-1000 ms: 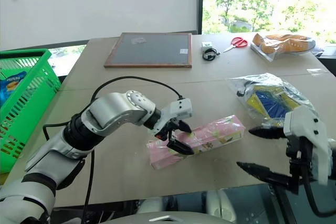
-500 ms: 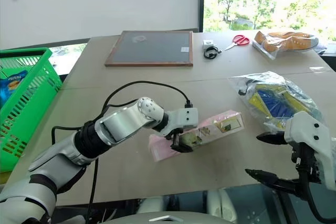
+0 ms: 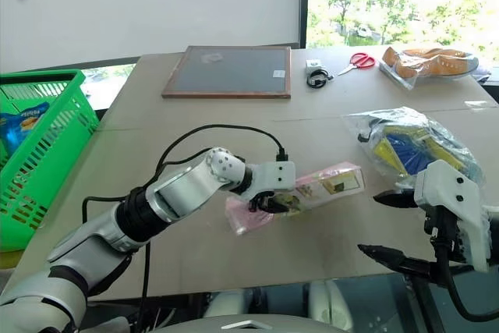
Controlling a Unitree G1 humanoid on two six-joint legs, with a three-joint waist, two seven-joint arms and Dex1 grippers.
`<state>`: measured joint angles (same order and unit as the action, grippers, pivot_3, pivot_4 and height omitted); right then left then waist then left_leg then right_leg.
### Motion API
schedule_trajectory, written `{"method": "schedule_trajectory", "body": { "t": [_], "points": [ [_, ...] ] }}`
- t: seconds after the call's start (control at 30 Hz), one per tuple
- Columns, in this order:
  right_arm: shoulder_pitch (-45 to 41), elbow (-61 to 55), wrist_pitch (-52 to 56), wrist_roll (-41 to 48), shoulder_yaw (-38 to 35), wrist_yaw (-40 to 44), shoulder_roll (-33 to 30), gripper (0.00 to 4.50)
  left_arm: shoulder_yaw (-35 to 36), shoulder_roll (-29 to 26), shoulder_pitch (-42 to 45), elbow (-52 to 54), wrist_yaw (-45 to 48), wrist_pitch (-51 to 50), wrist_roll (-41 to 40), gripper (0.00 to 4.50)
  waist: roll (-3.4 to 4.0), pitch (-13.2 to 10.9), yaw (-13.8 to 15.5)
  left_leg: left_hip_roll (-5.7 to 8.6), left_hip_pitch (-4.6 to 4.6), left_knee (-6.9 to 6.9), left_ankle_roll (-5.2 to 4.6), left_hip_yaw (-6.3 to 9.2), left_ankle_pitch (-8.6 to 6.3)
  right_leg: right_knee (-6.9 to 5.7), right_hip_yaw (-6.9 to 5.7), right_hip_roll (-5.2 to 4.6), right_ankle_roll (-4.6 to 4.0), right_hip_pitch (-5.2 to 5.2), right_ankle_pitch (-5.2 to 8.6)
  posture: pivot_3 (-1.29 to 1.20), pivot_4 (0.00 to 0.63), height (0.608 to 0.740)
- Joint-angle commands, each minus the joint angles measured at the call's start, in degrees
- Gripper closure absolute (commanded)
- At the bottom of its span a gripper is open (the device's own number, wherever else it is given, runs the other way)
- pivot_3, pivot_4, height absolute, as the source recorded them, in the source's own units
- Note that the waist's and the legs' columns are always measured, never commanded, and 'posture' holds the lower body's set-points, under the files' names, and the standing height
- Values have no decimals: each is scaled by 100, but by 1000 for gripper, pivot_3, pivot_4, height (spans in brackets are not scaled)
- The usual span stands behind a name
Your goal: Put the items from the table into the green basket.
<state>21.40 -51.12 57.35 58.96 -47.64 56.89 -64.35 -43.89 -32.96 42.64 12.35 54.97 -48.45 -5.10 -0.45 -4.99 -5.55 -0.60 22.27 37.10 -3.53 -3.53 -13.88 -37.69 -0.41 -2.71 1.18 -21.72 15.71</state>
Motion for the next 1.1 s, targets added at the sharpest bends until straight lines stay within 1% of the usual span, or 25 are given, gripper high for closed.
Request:
{"method": "schedule_trajectory", "body": {
  "t": [0.03,0.2,0.27,0.33,0.47,0.53,0.6,0.67,0.77,0.83,0.9,0.93,0.97,1.0,1.1],
  "points": [
    [-160,72,-198,-73,105,-25,-10,0,346,-34,-254,-221,-20,-212,-73,2552,0,-1,-5,0,2,-1,-1,0,0,1,-1,0,0,-2,0,-333,109,740],
    [-486,211,-412,-159,523,-103,-22,0,987,-313,-362,72,92,-290,-288,2552,5,-2,-47,-1,22,-3,-6,1,4,-2,-5,7,0,-18,-1,-300,91,740],
    [-590,270,-491,-227,689,-104,-30,0,1226,-319,-372,118,31,-381,-379,2552,1,-4,-50,-5,50,-4,-6,1,5,-7,-6,16,-1,-50,-2,-280,82,740],
    [-783,353,-623,-284,908,-110,-49,0,1558,-370,-323,111,-52,-537,-467,2552,-1,-6,-46,-7,56,-6,-7,1,4,-6,-6,24,0,-53,-9,-262,75,740],
    [-1518,644,-901,-271,1463,-235,12,0,2283,-557,-331,102,-203,-849,-671,2552,-11,-12,-34,-7,80,-5,-7,0,4,-11,-2,37,24,-78,-14,-212,59,740],
    [-2004,788,-1020,-266,1868,-335,96,0,2596,-730,-418,69,-323,-839,-664,2552,-19,-17,-12,-7,87,-2,-8,0,4,-17,2,43,27,-87,-13,-195,55,740],
    [-2382,940,-1140,-331,2233,-365,180,0,2898,-754,-443,53,-506,-963,-699,2552,-27,-21,18,-9,88,-1,-7,0,4,-18,3,46,28,-88,-13,-154,45,740],
    [-3086,1210,-1210,-527,2943,-582,467,0,3309,-805,-430,15,-723,-1121,-734,2552,-34,-20,47,-9,92,2,-7,2,5,-18,2,46,27,-89,-14,-118,40,740],
    [-4272,1795,-1421,-1377,4214,-899,1103,0,3854,-912,-422,6,-951,-1388,-809,2552,-49,-17,66,-9,108,14,-6,2,5,-21,3,46,31,-102,-23,-43,23,740],
    [-5066,2320,-1666,-1936,4974,-852,1639,0,4117,-1124,-501,7,-1030,-1410,-808,2552,-49,-16,119,-9,112,18,-5,1,6,-28,4,47,24,-107,-31,-10,18,740],
    [-5551,2706,-1835,-2251,5393,-732,1985,0,4231,-1311,-575,45,-1078,-1365,-791,2552,-54,-12,177,-9,124,22,-2,-1,8,-34,7,50,23,-128,-32,10,14,740],
    [-5681,2832,-1911,-2353,5502,-631,2080,0,4268,-1361,-591,73,-1109,-1367,-808,2552,-54,-11,246,-12,144,23,24,0,24,-38,7,55,21,-145,-33,18,13,740],
    [-5865,3005,-2028,-2453,5633,-496,2221,0,4347,-1436,-601,110,-1146,-1400,-833,2552,-56,-10,320,-11,163,24,30,0,28,-46,8,55,20,-165,-35,50,8,740],
    [-6038,3172,-2132,-2536,5736,-390,2358,0,4427,-1508,-616,151,-1179,-1427,-853,2552,-64,-5,416,-11,165,25,31,0,28,-49,7,54,19,-166,-35,63,7,740],
    [-6483,3594,-2346,-2675,5885,-200,2761,0,4724,-1689,-681,298,-1302,-1608,-904,2552,-70,-1,568,-9,194,25,31,5,28,-46,-1,50,19,-188,-35,110,0,740]
  ]
}}
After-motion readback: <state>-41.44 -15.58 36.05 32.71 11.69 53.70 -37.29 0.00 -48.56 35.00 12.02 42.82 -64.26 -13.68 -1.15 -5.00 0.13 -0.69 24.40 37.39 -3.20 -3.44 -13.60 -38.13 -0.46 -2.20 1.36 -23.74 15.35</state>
